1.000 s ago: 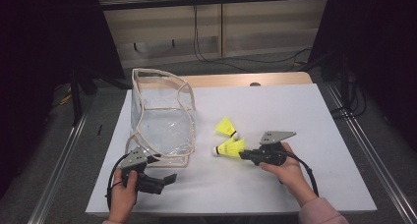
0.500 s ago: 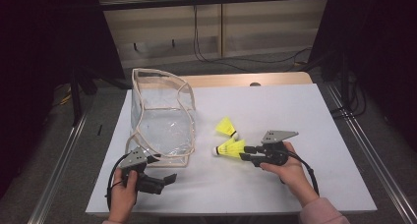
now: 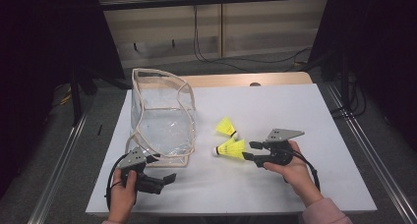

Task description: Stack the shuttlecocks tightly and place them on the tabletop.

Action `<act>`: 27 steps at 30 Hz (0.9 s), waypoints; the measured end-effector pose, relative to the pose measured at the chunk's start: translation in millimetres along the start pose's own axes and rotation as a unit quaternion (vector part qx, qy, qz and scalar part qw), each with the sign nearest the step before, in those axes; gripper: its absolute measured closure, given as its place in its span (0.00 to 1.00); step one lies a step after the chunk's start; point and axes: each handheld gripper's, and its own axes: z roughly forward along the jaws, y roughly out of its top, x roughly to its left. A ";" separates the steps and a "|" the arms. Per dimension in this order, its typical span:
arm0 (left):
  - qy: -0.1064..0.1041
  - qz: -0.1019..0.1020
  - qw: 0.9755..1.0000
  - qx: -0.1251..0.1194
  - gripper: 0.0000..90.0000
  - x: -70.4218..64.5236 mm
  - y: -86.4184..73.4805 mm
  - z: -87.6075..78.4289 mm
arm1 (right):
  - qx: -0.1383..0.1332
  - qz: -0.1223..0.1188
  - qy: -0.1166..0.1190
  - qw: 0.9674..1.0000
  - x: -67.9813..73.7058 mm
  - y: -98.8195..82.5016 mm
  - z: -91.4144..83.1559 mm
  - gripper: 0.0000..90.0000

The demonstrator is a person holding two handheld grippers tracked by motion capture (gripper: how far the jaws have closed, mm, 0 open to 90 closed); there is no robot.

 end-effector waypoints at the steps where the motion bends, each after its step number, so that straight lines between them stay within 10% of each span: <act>1: 0.000 0.000 1.000 0.000 0.04 -0.1 0.0 -0.1 | 0.001 -0.003 -0.002 1.000 0.0 0.4 -0.1 0.52; 27: -0.003 -0.004 1.000 0.004 0.04 0.5 -0.4 -1.5 | 0.002 0.004 -0.059 0.998 -8.7 28.2 -2.9 0.21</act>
